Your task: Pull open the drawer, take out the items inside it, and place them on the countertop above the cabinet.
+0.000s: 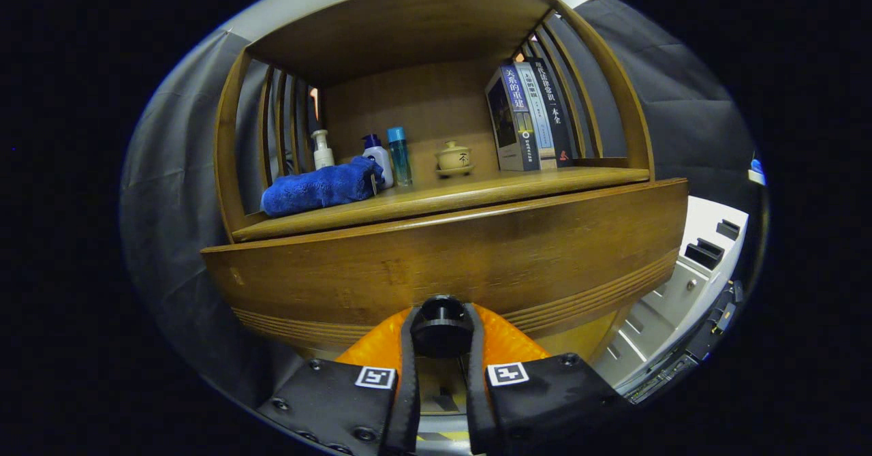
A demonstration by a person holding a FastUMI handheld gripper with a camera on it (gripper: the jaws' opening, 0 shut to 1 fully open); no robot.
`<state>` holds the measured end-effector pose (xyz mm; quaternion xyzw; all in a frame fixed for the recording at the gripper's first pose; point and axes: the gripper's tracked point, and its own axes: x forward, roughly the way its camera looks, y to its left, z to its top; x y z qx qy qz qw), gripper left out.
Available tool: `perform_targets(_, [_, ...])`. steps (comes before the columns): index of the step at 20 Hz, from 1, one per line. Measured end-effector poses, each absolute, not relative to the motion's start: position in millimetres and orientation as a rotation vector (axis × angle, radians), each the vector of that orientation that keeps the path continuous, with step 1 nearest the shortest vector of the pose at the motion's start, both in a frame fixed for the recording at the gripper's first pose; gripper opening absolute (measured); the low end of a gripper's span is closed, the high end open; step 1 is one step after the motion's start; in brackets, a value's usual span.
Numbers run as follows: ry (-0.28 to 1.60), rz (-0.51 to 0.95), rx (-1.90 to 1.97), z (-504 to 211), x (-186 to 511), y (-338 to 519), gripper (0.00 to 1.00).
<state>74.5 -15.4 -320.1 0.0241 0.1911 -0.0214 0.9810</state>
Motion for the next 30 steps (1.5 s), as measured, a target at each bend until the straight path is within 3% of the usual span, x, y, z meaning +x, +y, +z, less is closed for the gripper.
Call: perform_targets(30, [0.485, 0.008, -0.003, -313, -60, -6, 0.36])
